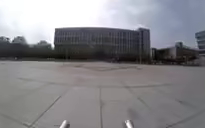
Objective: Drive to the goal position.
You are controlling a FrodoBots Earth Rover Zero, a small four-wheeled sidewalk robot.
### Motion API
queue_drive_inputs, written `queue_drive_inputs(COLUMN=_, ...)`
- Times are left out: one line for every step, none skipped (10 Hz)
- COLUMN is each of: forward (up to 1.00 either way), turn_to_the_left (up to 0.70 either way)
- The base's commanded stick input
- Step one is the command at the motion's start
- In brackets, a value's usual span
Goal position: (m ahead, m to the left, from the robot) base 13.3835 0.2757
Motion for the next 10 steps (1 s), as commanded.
queue_drive_inputs(forward=1.0, turn_to_the_left=0.0)
queue_drive_inputs(forward=0.46, turn_to_the_left=0.0)
queue_drive_inputs(forward=0.0, turn_to_the_left=0.0)
queue_drive_inputs(forward=0.0, turn_to_the_left=0.0)
queue_drive_inputs(forward=0.0, turn_to_the_left=0.0)
queue_drive_inputs(forward=0.0, turn_to_the_left=0.0)
queue_drive_inputs(forward=0.0, turn_to_the_left=0.0)
queue_drive_inputs(forward=0.0, turn_to_the_left=0.0)
queue_drive_inputs(forward=0.0, turn_to_the_left=0.0)
queue_drive_inputs(forward=0.0, turn_to_the_left=0.0)
